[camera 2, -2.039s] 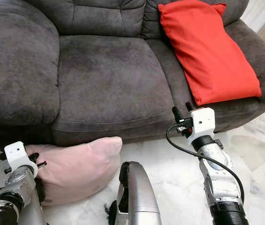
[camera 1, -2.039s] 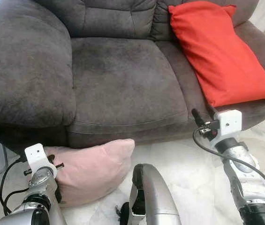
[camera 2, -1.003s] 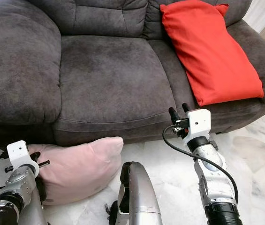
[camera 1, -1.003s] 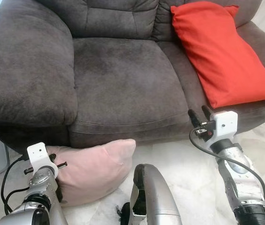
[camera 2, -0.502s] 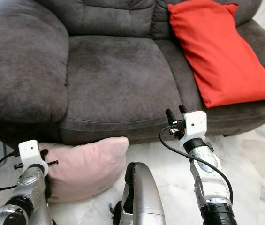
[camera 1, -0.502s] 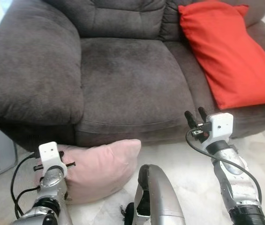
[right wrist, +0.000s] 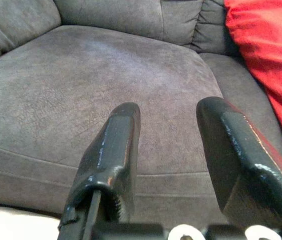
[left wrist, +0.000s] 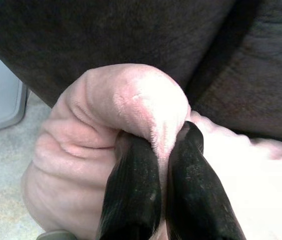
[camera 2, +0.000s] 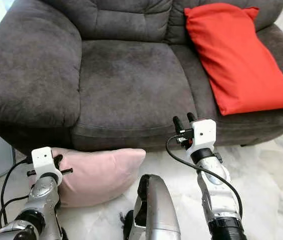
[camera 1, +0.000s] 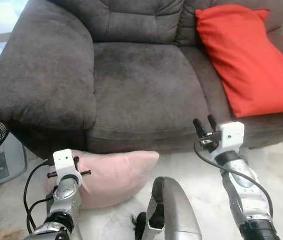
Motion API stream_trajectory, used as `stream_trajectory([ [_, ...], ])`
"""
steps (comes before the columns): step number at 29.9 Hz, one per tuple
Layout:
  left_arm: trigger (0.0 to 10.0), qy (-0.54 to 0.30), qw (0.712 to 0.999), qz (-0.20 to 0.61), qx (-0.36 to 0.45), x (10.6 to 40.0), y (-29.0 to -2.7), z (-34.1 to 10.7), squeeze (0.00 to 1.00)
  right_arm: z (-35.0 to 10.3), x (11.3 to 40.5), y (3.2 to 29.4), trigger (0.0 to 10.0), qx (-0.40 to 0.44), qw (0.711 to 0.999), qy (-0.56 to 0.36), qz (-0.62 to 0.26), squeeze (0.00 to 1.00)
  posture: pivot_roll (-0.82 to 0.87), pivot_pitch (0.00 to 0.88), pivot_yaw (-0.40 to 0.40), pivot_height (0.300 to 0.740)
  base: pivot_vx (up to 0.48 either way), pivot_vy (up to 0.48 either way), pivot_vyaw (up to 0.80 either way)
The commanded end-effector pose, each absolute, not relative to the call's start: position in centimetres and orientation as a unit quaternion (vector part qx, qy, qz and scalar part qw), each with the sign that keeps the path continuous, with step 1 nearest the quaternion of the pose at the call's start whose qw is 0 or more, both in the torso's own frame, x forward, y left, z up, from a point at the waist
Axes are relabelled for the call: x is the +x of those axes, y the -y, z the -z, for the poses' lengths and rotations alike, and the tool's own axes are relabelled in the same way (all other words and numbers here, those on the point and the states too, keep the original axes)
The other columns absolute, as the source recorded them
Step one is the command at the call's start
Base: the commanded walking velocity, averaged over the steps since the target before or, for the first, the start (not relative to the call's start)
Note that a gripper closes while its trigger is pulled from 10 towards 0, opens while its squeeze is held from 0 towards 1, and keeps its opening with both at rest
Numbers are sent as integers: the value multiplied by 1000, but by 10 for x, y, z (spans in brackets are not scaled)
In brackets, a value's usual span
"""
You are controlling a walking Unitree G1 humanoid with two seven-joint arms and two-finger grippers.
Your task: Move the pillow to the sofa from floor
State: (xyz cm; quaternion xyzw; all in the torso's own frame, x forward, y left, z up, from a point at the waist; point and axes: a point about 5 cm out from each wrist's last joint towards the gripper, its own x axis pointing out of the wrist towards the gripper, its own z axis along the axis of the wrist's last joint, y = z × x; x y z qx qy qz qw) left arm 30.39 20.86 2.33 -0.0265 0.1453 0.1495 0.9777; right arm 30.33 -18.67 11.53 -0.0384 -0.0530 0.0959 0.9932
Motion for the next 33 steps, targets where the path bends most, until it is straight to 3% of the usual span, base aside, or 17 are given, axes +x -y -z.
stream_trajectory([
  [1, 10000, -101, 984, -144, -14, 311, -210, -38, 0, -109, 301, 192, 10000, -40, 995, 41, -85, 0, 47, 134, -164, 486, -311, 0, 0],
  [29, 10000, -74, 989, -126, -2, 322, -206, -54, 0, -101, 303, 181, 10000, -22, 996, 39, -77, 0, 85, 123, -119, 486, -311, 0, 0],
  [33, 10000, -59, 992, -113, 20, 324, -205, -59, 0, -100, 305, 179, 10000, -19, 996, 40, -75, 0, 92, 118, -111, 486, 0, 0, 0],
])
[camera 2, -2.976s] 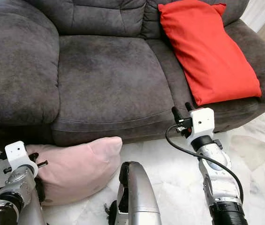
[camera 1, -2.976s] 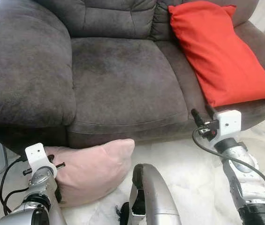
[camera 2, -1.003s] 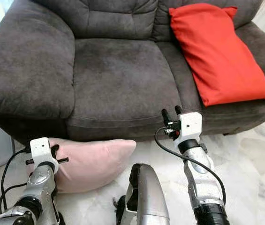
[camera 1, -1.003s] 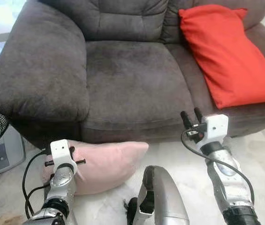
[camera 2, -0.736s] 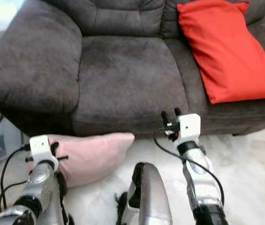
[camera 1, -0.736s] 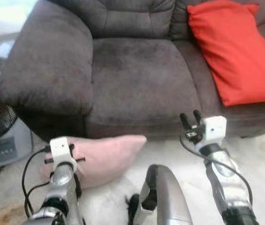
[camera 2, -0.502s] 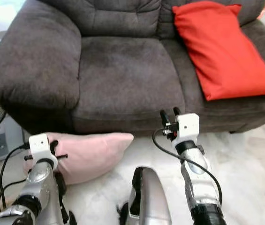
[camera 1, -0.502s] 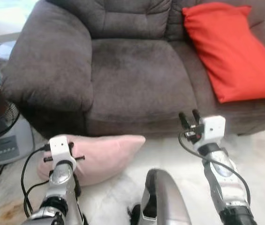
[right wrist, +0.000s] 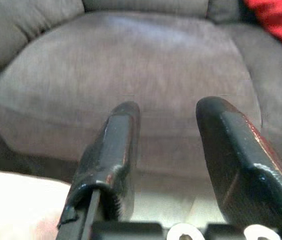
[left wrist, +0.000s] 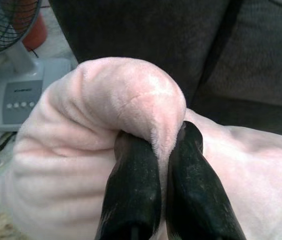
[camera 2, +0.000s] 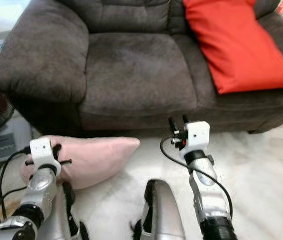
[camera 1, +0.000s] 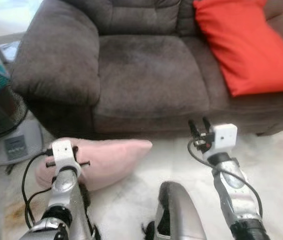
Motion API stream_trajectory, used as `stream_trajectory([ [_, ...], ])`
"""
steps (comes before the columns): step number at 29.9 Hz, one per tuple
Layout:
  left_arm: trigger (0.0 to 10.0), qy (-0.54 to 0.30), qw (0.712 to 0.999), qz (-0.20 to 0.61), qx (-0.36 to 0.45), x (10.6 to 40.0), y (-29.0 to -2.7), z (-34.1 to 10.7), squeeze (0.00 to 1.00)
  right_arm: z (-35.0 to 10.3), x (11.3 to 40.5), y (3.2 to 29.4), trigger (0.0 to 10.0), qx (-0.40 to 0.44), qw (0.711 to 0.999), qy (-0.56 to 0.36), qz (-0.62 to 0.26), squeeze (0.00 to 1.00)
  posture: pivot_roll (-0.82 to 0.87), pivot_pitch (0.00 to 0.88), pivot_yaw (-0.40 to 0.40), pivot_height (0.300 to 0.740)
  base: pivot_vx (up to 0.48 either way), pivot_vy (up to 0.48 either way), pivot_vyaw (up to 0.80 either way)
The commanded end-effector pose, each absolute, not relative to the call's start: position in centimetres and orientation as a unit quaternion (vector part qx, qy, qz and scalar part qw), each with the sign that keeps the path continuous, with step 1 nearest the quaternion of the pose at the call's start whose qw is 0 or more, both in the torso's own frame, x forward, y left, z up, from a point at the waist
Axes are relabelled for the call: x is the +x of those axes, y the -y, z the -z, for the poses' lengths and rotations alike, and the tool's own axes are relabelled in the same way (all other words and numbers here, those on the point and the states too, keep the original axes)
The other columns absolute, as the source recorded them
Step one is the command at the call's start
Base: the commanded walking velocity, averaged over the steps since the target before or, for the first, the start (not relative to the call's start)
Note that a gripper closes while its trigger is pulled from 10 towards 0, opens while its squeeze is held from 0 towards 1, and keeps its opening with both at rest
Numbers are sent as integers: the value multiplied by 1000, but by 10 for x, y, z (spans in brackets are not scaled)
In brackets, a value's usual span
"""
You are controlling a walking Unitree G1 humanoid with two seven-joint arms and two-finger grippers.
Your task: Move the pillow to the sofa from floor
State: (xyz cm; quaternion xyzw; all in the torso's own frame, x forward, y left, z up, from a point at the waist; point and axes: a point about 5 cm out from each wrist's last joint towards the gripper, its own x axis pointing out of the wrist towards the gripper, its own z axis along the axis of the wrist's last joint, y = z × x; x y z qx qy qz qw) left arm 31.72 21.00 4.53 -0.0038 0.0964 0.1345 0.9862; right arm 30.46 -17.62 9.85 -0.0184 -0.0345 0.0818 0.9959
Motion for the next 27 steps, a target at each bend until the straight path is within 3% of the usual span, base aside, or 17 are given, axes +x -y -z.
stream_trajectory([
  [1, 10000, -55, 992, -109, 30, 325, -205, -61, 0, -100, 305, 178, 10000, -19, 996, 40, -75, 0, 94, 116, -108, 486, 0, 0, 0],
  [15, 10000, 93, 989, -52, 99, 331, -187, -113, 0, -97, 308, 174, 10000, 3, 997, 49, -56, 0, 125, 88, -60, 486, 0, 0, 0],
  [27, 10000, 123, 987, -44, 97, 322, -176, -133, 0, -98, 308, 174, 10000, 1, 997, 53, -49, 0, 123, 63, -42, 486, 0, 0, 0],
])
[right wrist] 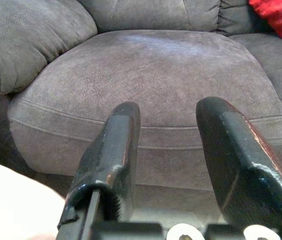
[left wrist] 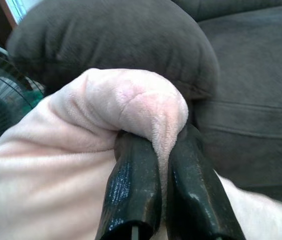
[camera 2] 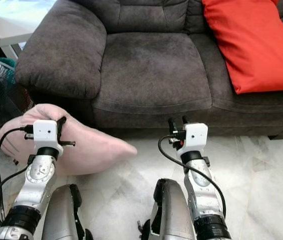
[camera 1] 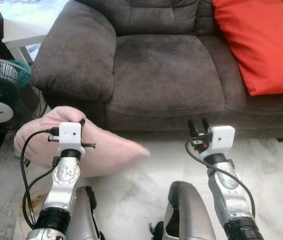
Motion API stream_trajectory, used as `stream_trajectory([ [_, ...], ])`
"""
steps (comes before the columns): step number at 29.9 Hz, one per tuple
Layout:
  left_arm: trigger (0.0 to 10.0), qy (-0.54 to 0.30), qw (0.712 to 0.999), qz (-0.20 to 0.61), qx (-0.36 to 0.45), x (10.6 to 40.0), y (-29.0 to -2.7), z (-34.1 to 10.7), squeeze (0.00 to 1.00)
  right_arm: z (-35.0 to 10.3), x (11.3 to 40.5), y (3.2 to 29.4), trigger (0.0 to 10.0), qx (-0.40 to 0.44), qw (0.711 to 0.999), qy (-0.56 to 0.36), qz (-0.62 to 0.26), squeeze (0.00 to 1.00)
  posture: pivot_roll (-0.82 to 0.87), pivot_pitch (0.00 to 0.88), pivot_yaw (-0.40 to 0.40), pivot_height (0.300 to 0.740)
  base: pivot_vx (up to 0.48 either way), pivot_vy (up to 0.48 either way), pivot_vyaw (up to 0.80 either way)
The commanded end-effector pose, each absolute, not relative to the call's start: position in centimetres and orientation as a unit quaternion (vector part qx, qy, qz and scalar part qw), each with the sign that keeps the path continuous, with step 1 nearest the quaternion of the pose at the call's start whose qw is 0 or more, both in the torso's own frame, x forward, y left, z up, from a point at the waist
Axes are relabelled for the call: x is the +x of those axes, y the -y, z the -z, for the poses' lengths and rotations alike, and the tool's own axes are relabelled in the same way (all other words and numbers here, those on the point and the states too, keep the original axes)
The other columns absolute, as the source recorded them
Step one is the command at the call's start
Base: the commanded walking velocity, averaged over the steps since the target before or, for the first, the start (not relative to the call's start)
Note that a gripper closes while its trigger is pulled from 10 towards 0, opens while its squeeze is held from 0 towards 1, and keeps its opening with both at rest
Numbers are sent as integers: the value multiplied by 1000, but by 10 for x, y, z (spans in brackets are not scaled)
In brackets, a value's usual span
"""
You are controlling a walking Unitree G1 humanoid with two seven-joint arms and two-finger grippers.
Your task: Move the pillow to the sofa from floor
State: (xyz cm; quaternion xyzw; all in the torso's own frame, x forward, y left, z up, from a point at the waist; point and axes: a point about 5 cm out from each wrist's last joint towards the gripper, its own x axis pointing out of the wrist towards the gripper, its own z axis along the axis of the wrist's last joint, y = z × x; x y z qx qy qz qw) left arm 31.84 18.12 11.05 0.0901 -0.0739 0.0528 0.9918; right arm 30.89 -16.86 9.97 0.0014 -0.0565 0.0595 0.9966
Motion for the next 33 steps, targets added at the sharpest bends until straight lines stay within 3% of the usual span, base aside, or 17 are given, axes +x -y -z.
stream_trajectory([
  [1, 10000, 122, 987, -44, 96, 322, -175, -134, 0, -97, 309, 175, 10000, -4, 998, 49, -48, 0, 123, 63, -42, 486, 0, 0, 0],
  [29, 10000, 112, 989, -35, 93, 325, -167, -137, 0, -95, 309, 169, 10000, -5, 998, 49, -46, 0, 117, 55, -35, 486, 0, 0, 0],
  [33, 10000, 112, 989, -34, 95, 324, -166, -138, 0, -93, 308, 170, 10000, -5, 998, 49, -46, 0, 115, 61, -35, 507, 0, 0, 0],
])
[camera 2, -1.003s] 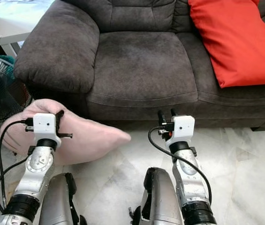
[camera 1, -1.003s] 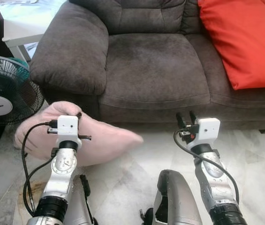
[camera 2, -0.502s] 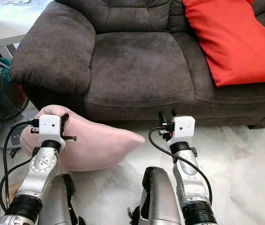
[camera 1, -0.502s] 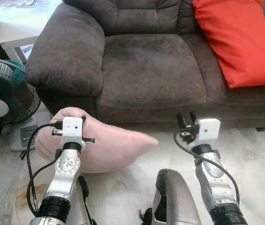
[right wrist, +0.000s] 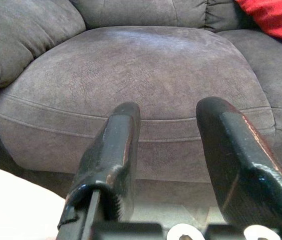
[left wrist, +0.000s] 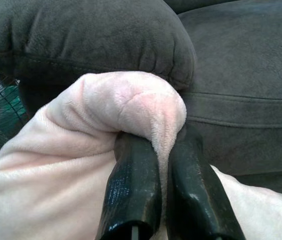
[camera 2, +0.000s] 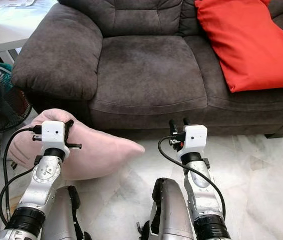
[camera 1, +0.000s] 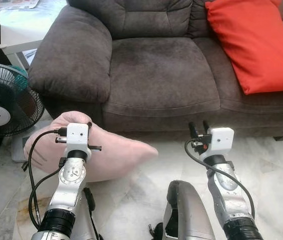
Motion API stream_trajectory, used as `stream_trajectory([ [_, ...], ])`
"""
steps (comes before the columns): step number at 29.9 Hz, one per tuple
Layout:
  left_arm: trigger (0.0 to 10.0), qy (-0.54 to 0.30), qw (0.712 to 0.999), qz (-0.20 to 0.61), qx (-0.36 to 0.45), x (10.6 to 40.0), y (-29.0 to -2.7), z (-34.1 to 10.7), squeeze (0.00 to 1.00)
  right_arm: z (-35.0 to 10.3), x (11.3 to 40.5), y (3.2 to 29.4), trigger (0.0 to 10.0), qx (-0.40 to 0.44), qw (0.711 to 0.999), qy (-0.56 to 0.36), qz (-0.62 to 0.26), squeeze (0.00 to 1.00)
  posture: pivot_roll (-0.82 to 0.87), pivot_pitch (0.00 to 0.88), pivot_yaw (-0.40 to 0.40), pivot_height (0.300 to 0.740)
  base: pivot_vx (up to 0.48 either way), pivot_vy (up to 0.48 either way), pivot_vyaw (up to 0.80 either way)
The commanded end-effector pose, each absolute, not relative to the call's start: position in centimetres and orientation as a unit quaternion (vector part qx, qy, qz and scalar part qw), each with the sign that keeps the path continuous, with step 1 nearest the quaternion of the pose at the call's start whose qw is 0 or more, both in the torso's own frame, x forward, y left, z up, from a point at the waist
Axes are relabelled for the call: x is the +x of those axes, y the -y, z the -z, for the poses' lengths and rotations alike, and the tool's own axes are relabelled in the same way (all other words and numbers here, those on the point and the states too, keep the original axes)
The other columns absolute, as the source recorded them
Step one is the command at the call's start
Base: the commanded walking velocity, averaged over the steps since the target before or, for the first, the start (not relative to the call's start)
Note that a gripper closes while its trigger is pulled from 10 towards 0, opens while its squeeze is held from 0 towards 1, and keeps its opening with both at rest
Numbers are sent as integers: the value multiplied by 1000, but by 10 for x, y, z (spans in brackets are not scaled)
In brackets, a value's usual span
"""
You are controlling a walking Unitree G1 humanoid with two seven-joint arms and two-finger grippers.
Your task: Move the pillow to the sofa from floor
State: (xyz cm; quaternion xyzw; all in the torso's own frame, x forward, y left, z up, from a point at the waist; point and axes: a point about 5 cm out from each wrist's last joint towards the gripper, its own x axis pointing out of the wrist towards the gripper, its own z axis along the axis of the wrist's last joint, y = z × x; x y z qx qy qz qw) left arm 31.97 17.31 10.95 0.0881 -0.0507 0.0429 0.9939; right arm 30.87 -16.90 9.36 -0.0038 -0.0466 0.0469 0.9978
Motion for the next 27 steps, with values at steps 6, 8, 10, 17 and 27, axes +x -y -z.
stream_trajectory([
  [6, 10000, 113, 988, -36, 96, 323, -167, -138, 0, -93, 308, 171, 10000, -5, 998, 46, -43, 0, 116, 67, -37, 542, 0, 0, 0],
  [8, 10000, 112, 988, -36, 96, 323, -167, -138, 0, -94, 308, 170, 10000, -3, 998, 50, -45, 0, 115, 69, -38, 557, 0, 0, 0],
  [10, 10000, 112, 988, -36, 96, 323, -166, -138, 0, -94, 308, 169, 10000, -2, 998, 50, -46, 0, 115, 71, -39, 567, 0, 0, 0],
  [17, 10000, 111, 989, -35, 95, 323, -165, -138, 0, -93, 307, 168, 10000, -1, 998, 47, -48, 0, 116, 77, -40, 617, 0, 0, 0],
  [27, 10000, 110, 989, -30, 94, 323, -165, -139, 0, -91, 308, 167, 10000, 2, 998, 39, -50, 0, 122, 83, -40, 662, 0, 0, 0],
])
